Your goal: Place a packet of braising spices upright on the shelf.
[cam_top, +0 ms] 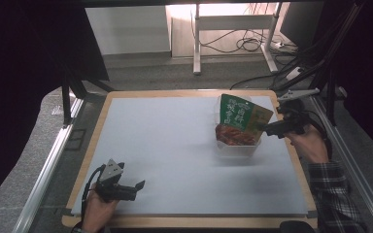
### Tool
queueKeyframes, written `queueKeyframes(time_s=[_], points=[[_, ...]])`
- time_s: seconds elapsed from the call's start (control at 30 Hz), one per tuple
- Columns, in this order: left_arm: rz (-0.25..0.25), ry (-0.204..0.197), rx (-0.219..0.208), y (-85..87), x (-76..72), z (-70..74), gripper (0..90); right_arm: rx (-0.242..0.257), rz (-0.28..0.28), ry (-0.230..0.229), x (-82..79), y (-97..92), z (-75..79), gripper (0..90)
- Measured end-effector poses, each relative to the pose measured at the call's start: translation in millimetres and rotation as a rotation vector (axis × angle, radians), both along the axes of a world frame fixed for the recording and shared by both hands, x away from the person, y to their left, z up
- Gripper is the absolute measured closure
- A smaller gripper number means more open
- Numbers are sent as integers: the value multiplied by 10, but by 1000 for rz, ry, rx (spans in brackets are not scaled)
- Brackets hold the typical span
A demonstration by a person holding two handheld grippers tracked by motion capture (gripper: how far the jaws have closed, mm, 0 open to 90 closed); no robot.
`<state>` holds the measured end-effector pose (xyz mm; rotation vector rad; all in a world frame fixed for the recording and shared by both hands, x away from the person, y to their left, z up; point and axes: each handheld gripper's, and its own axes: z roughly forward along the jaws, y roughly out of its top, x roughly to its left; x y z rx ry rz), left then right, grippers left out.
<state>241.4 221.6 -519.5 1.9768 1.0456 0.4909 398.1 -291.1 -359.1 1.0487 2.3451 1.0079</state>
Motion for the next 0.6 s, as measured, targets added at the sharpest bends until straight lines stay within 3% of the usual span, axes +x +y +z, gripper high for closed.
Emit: queueKeyframes(time_s=[0.33, 0.6], points=[[0, 2, -1, -5, 1, -2, 0, 86, -26, 6, -242, -178, -272, 0], [0, 1, 0, -5, 0, 0, 0, 110, -24, -13, -399, -179, -339, 0]])
